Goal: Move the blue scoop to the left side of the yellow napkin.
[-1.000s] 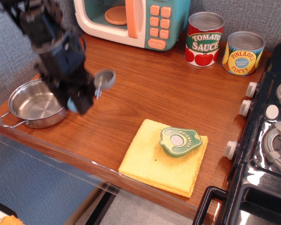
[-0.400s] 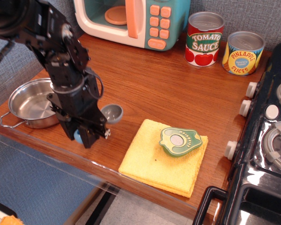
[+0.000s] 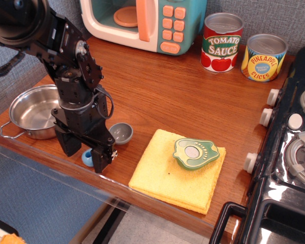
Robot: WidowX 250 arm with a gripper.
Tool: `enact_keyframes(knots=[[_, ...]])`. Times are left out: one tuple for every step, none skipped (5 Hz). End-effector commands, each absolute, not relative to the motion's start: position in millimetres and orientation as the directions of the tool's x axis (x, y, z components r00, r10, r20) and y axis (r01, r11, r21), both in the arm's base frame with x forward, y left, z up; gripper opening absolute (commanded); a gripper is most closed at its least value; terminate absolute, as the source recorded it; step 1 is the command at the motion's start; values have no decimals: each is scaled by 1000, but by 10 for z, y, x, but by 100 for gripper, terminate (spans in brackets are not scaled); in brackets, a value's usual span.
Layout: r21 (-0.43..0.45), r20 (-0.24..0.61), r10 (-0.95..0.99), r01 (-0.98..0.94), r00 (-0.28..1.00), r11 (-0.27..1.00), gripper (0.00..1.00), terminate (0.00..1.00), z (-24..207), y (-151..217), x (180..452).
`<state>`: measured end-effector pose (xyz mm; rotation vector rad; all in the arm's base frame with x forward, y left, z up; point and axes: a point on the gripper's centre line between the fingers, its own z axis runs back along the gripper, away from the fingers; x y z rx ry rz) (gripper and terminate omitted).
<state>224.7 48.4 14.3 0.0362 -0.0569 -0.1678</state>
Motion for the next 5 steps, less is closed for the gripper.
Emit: enact_keyframes(knots=[[3, 206, -196, 200, 959, 980, 100, 0, 1028, 706, 2266], [-18, 184, -172, 178, 968, 984, 100, 0, 1120, 816, 2264], [-10, 132, -195, 198, 972, 980, 100, 0, 1083, 892, 2286], [-10, 132, -195, 198, 972, 980, 100, 0, 1083, 892, 2286], [-10, 132, -195, 198, 972, 980, 100, 100, 1083, 892, 2286]])
